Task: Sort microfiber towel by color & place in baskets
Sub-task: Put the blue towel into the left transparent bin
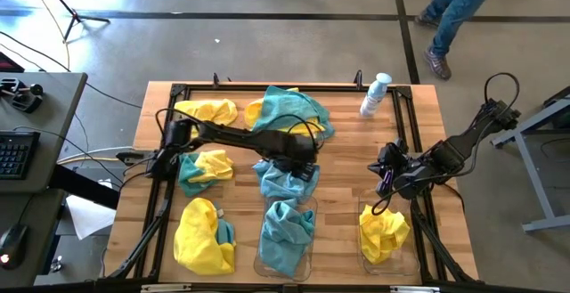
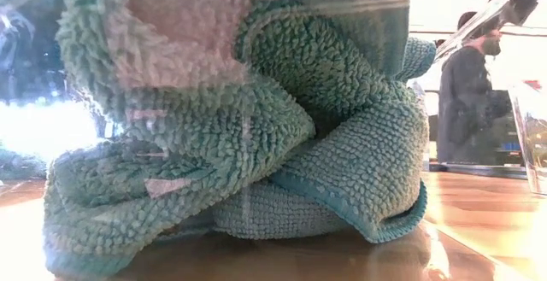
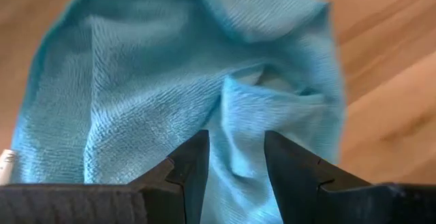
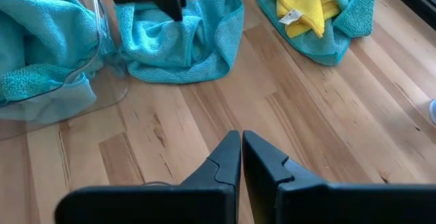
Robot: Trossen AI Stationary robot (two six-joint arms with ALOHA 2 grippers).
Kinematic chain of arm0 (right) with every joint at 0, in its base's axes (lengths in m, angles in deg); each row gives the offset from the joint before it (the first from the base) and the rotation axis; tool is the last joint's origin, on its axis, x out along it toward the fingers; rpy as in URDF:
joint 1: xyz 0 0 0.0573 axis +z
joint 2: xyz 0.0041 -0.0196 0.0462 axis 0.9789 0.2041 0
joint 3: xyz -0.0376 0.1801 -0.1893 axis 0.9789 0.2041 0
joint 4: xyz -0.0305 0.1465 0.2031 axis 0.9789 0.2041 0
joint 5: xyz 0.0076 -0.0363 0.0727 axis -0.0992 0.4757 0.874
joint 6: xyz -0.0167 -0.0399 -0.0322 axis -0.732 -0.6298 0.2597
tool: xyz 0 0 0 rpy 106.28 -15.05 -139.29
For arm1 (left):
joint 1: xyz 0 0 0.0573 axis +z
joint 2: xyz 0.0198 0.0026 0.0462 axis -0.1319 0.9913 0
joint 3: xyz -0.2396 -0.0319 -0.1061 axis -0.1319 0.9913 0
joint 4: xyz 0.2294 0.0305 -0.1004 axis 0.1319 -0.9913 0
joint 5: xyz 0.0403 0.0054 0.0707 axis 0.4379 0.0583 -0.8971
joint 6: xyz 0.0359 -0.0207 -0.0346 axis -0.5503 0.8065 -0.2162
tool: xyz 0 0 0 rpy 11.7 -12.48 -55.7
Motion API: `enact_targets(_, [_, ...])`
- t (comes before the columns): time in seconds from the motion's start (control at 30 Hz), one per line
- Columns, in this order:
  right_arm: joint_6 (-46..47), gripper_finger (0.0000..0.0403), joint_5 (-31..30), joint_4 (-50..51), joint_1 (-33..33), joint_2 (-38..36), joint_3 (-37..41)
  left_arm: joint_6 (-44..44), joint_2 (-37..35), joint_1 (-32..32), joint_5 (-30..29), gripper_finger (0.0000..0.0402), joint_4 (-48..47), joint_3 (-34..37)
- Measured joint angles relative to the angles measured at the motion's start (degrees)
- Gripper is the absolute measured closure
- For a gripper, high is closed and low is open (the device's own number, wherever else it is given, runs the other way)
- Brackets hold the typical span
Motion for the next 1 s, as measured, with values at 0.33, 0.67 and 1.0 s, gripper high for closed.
enact_targets(0.33, [0.0,0.0391,0.2,-0.2,0.0,0.0,0.0,-1.5,5.9,0.4,1.1,0.0271,-1.1,-0.2])
enact_targets(0.67, [0.1,0.0391,0.2,-1.3,0.0,0.0,0.0,-10.7,5.9,0.6,3.4,0.0391,-1.6,-0.2])
enact_targets(1.0, [0.0,0.0391,0.2,-1.6,0.0,0.0,0.0,-16.5,-4.5,-0.3,-3.0,0.0400,-8.1,0.1])
